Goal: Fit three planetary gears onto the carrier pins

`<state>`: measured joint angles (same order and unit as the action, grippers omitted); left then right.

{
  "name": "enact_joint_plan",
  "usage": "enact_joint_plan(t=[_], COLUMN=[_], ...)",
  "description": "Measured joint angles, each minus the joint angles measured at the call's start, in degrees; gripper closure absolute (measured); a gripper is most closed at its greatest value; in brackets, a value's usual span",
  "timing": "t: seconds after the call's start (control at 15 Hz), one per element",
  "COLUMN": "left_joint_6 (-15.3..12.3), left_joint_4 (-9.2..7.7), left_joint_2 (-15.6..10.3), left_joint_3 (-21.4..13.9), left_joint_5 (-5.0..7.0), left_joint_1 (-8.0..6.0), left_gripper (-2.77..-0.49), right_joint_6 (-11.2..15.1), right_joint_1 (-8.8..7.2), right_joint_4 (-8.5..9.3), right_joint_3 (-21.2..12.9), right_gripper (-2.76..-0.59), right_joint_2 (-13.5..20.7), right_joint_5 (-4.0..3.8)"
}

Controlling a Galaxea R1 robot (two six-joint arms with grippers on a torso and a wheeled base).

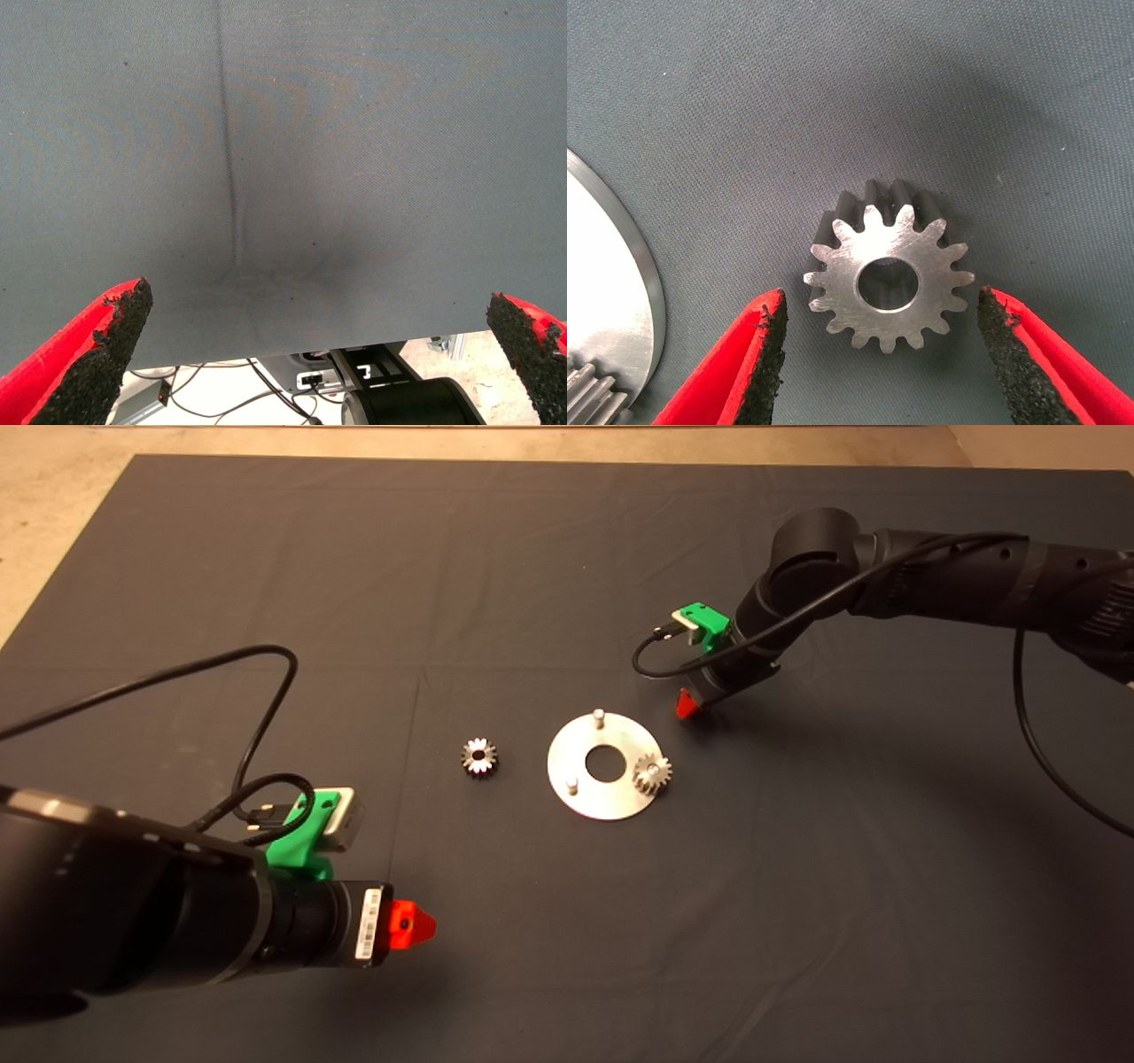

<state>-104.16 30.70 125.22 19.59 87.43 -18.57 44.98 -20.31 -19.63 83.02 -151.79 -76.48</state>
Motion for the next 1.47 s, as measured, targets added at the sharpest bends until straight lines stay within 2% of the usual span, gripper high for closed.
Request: enact_joint_plan(t=[0.07,0.2,0.27,0.47,0.6,1.0,1.47], left_joint_6=[0.0,0.0,0.0,0.0,-0.1,-0.2,-0.2], left_joint_4=[0.00,0.00,0.00,0.00,0.00,0.00,0.00], left_joint_2=[0.0,0.0,0.0,0.0,0.0,0.0,0.0], left_joint_3=[0.0,0.0,0.0,0.0,0.0,0.0,0.0], left_joint_5=[0.00,0.00,0.00,0.00,0.00,0.00,0.00], left_joint_1=[0.00,0.00,0.00,0.00,0.00,0.00,0.00], left_gripper=[-2.75,-2.75,-2.75,-2.75,-2.75,-2.75,-2.75], right_joint_6=[0.0,-0.5,-0.5,-0.6,-0.6,-0.6,-1.0], right_joint_1=[-0.02,0.00,-0.01,0.00,-0.02,-0.03,-0.04], right_joint_4=[0.00,0.00,0.00,-0.02,0.00,0.11,0.12], right_joint_3=[0.0,0.0,0.0,0.0,0.5,0.9,0.9], right_gripper=[-1.42,-1.41,-1.29,-1.24,-1.12,-1.10,-1.02], right_joint_2=[0.0,0.0,0.0,0.0,0.0,0.0,0.0], right_joint_5=[0.02,0.20,0.22,0.39,0.66,1.01,0.99])
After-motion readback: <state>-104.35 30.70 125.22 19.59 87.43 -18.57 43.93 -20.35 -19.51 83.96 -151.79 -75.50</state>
